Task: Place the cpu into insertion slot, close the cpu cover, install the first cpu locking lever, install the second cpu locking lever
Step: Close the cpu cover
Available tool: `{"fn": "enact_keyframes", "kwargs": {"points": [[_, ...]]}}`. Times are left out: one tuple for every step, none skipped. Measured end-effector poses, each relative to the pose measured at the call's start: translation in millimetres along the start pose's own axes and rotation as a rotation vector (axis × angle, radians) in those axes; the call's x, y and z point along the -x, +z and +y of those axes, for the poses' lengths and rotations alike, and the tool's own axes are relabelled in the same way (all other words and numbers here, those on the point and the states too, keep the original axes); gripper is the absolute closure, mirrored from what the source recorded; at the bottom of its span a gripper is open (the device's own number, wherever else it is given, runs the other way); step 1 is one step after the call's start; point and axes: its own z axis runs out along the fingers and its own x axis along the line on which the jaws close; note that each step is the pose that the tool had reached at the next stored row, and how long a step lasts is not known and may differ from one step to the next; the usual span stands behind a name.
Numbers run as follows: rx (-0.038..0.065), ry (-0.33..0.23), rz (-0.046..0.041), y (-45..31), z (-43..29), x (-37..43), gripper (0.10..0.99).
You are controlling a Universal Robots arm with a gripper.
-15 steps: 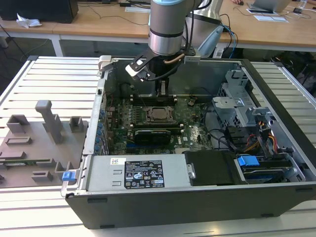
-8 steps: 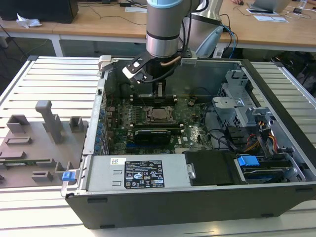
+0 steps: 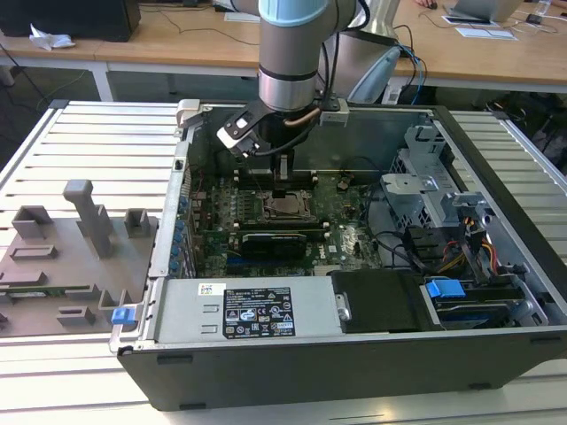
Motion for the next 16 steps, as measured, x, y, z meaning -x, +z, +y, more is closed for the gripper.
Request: {"fn": "enact_keyframes", "kwargs": {"points": [[0.0, 0.0, 0.0, 0.8, -0.6, 0.0, 0.98], [0.0, 0.0, 0.0, 1.4, -0.6, 0.0, 0.98], [0.0, 0.0, 0.0, 2.6, -1.0, 0.0, 0.98], [0.0, 0.0, 0.0, 4.6, -2.3, 0.0, 0.98], [0.0, 0.0, 0.0001, 5.6, -3.0, 0.0, 0.98], [0.0, 0.0, 0.0, 6.5, -3.5, 0.0, 0.98], [0.0, 0.0, -0.0001, 6.8, -3.6, 0.1, 0.98], [0.0, 0.0, -0.0002, 6.7, -3.6, 0.1, 0.98], [0.0, 0.0, -0.0002, 6.2, -3.5, 0.1, 0.98], [0.0, 0.0, 0.0, 3.8, -3.4, 0.1, 0.98], [0.0, 0.0, 0.0, 0.2, -3.3, 0.1, 0.98], [0.0, 0.0, 0.0001, -3.5, -3.0, 0.1, 0.98], [0.0, 0.0, 0.0, -6.9, -3.0, 0.1, 0.98], [0.0, 0.0, 0.0, -10.0, -2.9, 0.2, 0.98], [0.0, 0.0, 0.0, -13.4, -2.9, 0.2, 0.98], [0.0, 0.0, 0.0, -15.8, -2.9, 0.3, 0.98]]}}
